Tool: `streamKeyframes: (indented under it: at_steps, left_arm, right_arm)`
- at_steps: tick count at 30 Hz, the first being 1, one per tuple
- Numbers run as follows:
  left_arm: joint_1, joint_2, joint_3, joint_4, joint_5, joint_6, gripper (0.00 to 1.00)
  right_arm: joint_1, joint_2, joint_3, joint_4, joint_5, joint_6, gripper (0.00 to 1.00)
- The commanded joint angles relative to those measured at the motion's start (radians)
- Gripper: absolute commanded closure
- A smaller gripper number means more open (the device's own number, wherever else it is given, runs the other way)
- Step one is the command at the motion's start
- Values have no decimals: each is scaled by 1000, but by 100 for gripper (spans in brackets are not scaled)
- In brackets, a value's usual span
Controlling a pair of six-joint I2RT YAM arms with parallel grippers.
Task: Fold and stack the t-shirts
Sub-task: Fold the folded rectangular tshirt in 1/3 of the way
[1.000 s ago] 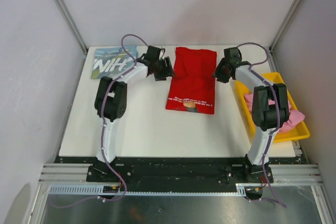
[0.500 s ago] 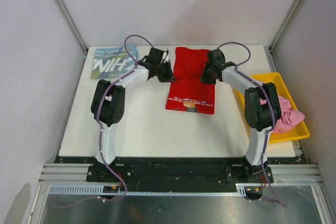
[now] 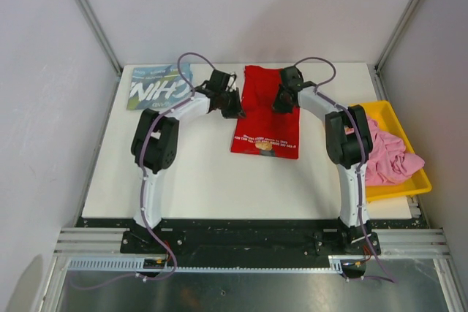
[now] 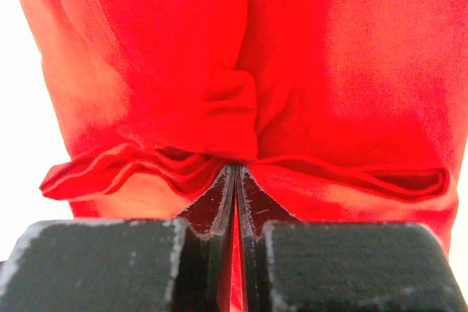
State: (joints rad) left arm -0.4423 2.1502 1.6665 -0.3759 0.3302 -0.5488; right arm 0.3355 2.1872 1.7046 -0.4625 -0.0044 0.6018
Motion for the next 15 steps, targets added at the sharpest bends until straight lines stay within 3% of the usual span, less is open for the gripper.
streamKeyframes:
  at_steps: [1,15]
  left_arm:
    - [2,57,73,11,17,29,99]
    - [37,209,236,11,-132,-12,96]
  right_arm:
    - [-9,54,90,-42,49,9,94]
    - [-32,15,32,-40,21,-13,93]
